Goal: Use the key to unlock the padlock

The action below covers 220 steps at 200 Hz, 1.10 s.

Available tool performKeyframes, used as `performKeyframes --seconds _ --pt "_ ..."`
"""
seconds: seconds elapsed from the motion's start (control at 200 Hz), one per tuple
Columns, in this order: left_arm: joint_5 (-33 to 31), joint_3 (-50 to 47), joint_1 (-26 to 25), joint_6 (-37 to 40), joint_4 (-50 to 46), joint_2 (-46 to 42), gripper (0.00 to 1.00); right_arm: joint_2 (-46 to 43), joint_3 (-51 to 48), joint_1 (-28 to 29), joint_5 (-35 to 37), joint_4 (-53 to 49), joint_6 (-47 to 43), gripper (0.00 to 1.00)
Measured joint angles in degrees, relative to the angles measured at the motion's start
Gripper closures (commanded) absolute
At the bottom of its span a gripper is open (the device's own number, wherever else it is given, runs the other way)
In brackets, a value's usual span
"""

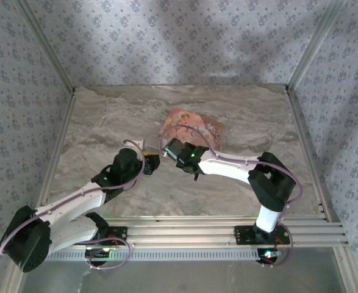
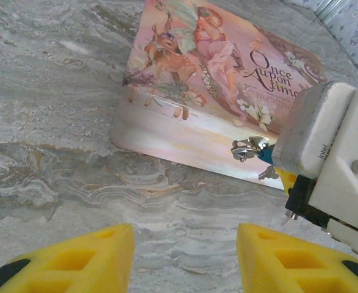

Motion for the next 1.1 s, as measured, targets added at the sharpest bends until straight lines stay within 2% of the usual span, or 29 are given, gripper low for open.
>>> performKeyframes --seconds 0.175,0.255,0.28,0.33,0.36,0.375,0.779,1.099 --pt "-0.9 0.0 0.0 0.5 -3.0 -1.4 0.49 -0.3 -0.6 0.9 -1.0 0.9 -0.1 1.0" --pt "-2.5 0.0 0.0 0.9 -5.9 -3.2 0.43 -0.7 -0.3 1.9 -2.8 0.8 0.0 1.0" --pt "-3.1 0.0 0.0 0.9 -6.8 -3.9 0.39 -0.8 0.0 2.1 -3.5 0.5 0.2 1.0" --pt "-4.6 0.1 0.0 1.7 -9.1 -5.6 0.2 -1.0 1.0 2.7 -5.0 0.0 0.5 1.0" --pt "-5.5 0.1 0.0 2.2 -10.4 -6.7 0.04 -1.2 1.6 3.0 -5.8 0.0 0.9 1.0" --pt "-6.2 0.3 0.0 1.9 -11.3 -7.3 0.03 -1.4 1.9 3.2 -6.3 0.0 1.1 1.0" --pt "-17.5 11.0 0.6 5.2 -32.0 -17.8 0.02 -5.1 3.7 4.8 -13.5 -0.5 7.0 1.0" --pt "-27.5 14.8 0.7 3.6 -47.5 -26.6 0.02 -2.3 5.5 5.7 -29.7 0.9 19.8 1.0"
